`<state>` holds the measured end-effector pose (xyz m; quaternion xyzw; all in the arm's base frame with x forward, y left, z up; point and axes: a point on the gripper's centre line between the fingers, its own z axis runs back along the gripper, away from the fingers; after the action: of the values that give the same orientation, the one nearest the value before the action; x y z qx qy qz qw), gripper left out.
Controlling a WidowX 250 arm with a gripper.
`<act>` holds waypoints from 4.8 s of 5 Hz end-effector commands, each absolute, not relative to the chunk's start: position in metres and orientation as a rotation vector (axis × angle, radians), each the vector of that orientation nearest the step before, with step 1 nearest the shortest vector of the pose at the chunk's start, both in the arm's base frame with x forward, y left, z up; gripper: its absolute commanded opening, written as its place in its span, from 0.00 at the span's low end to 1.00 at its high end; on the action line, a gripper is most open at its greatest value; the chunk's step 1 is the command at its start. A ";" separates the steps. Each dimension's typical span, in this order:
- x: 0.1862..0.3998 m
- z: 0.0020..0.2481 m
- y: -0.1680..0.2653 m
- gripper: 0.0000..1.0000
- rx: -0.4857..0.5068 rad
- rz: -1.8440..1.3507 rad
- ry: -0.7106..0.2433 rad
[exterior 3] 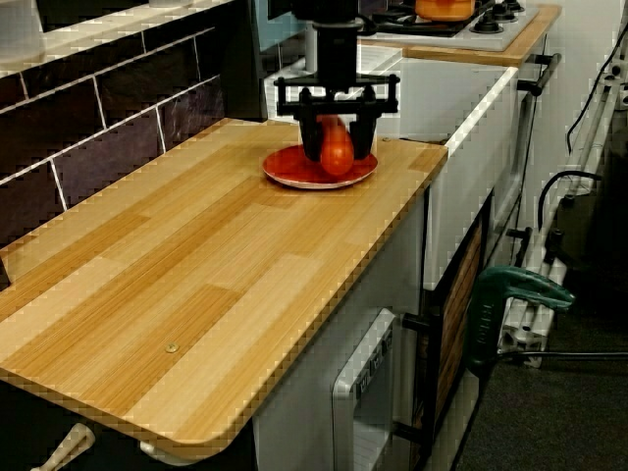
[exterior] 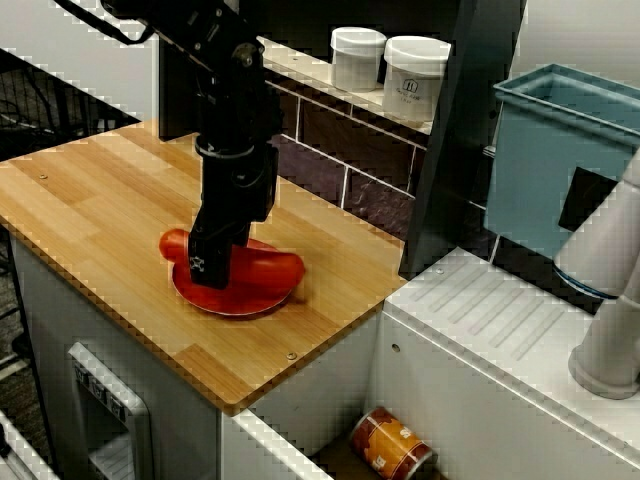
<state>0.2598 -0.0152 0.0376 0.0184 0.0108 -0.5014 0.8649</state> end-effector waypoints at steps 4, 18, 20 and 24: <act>0.279 0.066 0.034 1.00 -0.048 -0.962 0.037; 0.263 0.035 -0.009 1.00 0.008 -0.948 0.001; 0.260 0.037 -0.004 0.00 -0.020 -0.940 -0.015; 0.285 0.100 0.081 0.00 -0.097 -0.777 -0.104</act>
<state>0.2851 0.0714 0.0915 -0.0615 -0.0311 -0.3804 0.9223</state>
